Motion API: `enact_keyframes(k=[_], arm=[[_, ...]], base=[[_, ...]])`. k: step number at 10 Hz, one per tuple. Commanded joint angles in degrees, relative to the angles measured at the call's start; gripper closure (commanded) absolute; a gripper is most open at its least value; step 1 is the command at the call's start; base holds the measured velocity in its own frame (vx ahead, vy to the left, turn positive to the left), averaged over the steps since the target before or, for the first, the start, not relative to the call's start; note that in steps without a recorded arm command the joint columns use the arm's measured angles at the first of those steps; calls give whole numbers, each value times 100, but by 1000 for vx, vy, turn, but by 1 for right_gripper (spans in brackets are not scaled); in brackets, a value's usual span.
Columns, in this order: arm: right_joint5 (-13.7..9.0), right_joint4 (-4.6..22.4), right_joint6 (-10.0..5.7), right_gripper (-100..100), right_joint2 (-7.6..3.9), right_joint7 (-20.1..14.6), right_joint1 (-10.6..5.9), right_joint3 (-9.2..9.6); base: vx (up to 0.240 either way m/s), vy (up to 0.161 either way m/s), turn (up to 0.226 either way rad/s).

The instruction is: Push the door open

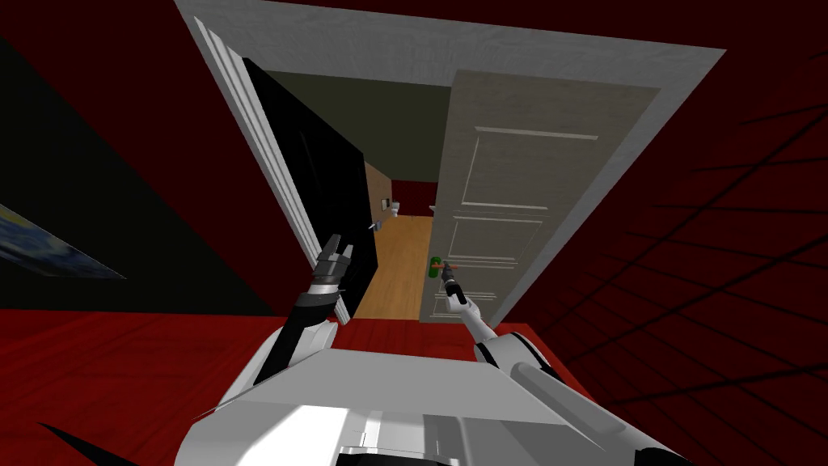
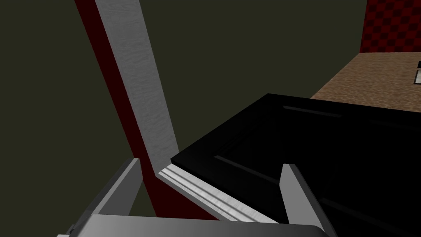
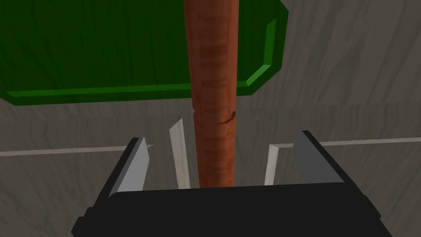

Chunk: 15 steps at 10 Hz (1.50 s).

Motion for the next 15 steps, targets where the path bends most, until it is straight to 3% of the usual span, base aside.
enact_keyframes(k=[1, 2, 3, 8, 15], arm=[[-5, 39, -19, -100, -4, -1, -17, -14], [-3, 17, -8, -100, 0, 3, -6, -10], [-3, 17, -8, 100, 0, 3, -6, -10], [-3, 17, -8, 100, 0, 3, -6, -10], [-111, 103, -39, 100, -162, 114, 5, -325]], base=[[181, 2, 25], [76, 3, 7], [-9, 0, -5], [-7, -1, 4], [176, 66, -39]])
